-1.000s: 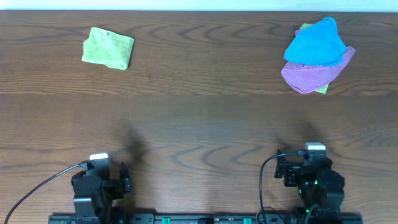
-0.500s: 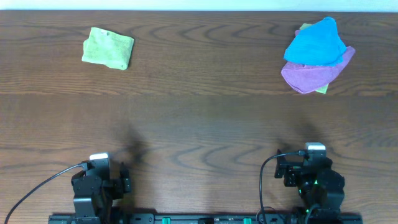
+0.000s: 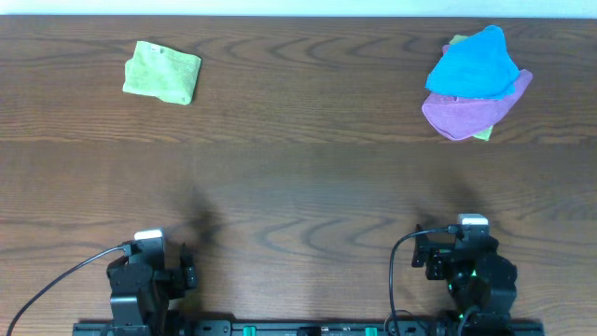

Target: Fold the cloth

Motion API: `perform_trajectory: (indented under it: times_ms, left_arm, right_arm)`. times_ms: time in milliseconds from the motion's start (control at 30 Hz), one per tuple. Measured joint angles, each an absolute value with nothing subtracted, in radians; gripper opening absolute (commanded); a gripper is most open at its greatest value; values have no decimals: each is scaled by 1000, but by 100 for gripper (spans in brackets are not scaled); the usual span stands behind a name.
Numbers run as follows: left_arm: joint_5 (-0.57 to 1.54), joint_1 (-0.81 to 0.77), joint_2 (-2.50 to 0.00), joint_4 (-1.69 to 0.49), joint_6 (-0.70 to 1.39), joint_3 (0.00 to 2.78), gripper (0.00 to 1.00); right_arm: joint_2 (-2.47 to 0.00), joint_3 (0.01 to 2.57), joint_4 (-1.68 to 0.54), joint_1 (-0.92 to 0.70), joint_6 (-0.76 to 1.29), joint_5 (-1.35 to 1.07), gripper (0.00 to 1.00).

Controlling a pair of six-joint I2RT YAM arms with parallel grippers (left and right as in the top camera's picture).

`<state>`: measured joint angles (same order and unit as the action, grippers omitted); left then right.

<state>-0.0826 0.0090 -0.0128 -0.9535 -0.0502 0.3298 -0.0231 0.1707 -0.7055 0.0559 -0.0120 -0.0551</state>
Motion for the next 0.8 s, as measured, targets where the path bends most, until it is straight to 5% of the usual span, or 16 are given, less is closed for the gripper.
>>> perform_trajectory:
  times_ms: [533,800]
  left_arm:
    - [-83,9,-13,-953,-50,330,95]
    - [-83,9,-12,-954,-50,330,95]
  right_arm:
    - [-31,171,-706,56,17,-55,99]
    - [-286,282,-720,95,152,-48,99]
